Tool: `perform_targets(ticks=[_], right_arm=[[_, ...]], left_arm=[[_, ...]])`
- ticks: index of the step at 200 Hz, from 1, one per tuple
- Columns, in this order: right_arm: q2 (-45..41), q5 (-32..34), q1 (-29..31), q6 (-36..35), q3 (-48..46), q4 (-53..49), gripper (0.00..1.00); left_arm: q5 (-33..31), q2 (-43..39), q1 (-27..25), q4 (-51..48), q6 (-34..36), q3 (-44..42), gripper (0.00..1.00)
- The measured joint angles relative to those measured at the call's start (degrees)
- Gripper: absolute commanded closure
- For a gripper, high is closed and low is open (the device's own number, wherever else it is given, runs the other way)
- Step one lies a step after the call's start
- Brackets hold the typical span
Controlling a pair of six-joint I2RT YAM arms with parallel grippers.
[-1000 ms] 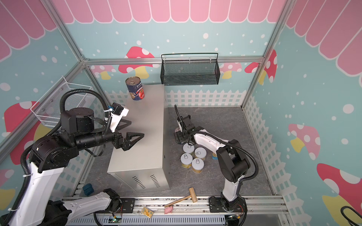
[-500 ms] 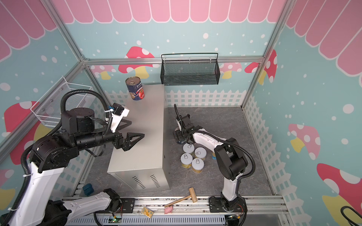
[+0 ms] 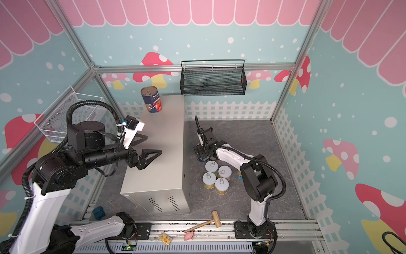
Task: Place and organize the canned foods onto the counter
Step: 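Lower the right gripper around the pink-lidded blue can and grasp it, then lift the pink-lidded can with the right gripper and carry it over the counter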
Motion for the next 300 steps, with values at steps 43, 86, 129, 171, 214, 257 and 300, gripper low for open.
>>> perform_targets(ticks=[43, 86, 129, 171, 214, 257, 300], right_arm=[[-1.2, 0.2, 0.0, -1.3, -1.2, 0.2, 0.31], [-7.5, 0.8, 0.0, -4.1, -5.0, -2.1, 0.35], [-16.5, 0.0, -0.1, -6.6, -5.7, -3.9, 0.42], [-24.2, -1.8, -0.4, -9.0, -4.2, -7.6, 0.43], [-26.9, -4.7, -0.4, -11.6, 2.9, -16.6, 0.44], [-29.9, -8.9, -0.4, -14.1, 13.2, -25.1, 0.45], [-31.8, -15.7, -0.4, -17.3, 23.4, -31.0, 0.46]], left_arm=[[0.0, 0.3, -0.2, 0.0, 0.0, 0.0, 0.01], [0.0, 0.5, -0.2, 0.0, 0.0, 0.0, 0.01], [0.0, 0.5, -0.3, 0.0, 0.0, 0.1, 0.01], [0.0, 0.5, -0.5, 0.0, 0.0, 0.1, 0.01], [0.1, 0.4, -0.6, -0.6, 0.3, 0.8, 0.01], [0.5, 0.4, -0.9, -0.8, 0.3, 1.2, 0.01], [0.5, 0.4, -1.0, -0.9, 0.5, 1.2, 0.01]])
